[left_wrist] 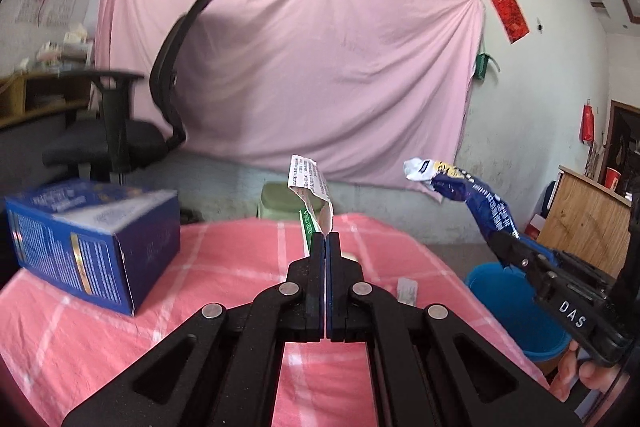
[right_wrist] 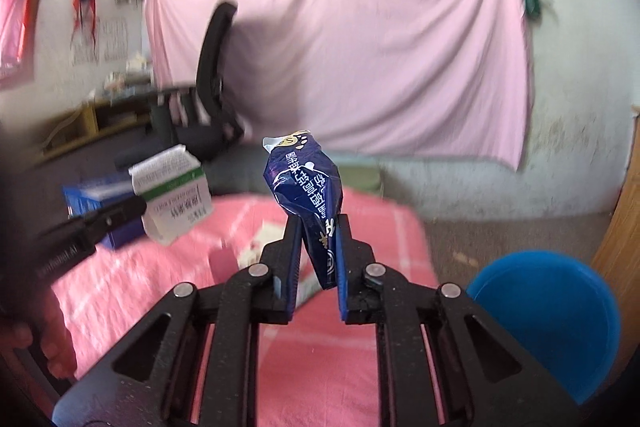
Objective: Collect trash
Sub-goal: 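Carry the wrapper and paper over the blue bucket and open both grippers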
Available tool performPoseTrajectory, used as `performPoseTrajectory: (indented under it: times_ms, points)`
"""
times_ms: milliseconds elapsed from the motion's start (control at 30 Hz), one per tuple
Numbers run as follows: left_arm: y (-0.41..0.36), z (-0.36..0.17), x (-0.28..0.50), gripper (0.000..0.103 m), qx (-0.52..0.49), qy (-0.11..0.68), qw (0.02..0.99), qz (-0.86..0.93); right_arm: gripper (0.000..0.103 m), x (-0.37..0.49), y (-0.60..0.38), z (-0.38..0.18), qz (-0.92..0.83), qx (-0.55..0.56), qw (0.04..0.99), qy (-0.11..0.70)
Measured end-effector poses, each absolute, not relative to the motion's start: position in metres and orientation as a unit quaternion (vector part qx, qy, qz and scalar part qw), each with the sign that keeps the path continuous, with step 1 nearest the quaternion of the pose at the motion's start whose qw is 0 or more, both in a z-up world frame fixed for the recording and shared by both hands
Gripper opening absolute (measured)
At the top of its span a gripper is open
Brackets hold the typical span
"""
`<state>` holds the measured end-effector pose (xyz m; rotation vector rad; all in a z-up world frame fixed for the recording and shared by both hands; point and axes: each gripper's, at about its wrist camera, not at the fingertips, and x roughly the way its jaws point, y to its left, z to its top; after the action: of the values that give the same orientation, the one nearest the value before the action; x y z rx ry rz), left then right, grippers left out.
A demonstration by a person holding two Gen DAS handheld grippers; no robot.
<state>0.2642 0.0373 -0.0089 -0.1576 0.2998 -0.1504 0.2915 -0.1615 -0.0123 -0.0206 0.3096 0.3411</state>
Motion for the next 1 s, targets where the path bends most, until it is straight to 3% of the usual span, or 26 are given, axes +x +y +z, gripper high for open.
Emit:
performPoseTrajectory:
  times_ms: [267, 500, 767, 1000]
  points:
    - [-0.009, 0.024, 0.226, 0.000, -0.035, 0.041, 0.994, -0.095, 0.040, 0.248, -0.185, 0.020, 0.135, 0.014, 0.990, 0.028]
    - [-0.060, 0.048, 0.209, 0.000, -0.007, -0.007, 0.991, -0.136, 0.040, 0.220, -0.220, 0.034, 0.084, 0.021, 0.996, -0.021]
    - [-0.139, 0.060, 0.208, 0.000, 0.022, -0.021, 0.979, -0.201, 0.040, 0.197, -0.289, 0.035, 0.012, 0.049, 0.998, -0.029]
    - [-0.207, 0.045, 0.227, 0.000, 0.032, 0.027, 0.967, -0.250, 0.040, 0.204, -0.346, 0.017, -0.045, 0.069, 0.996, 0.031]
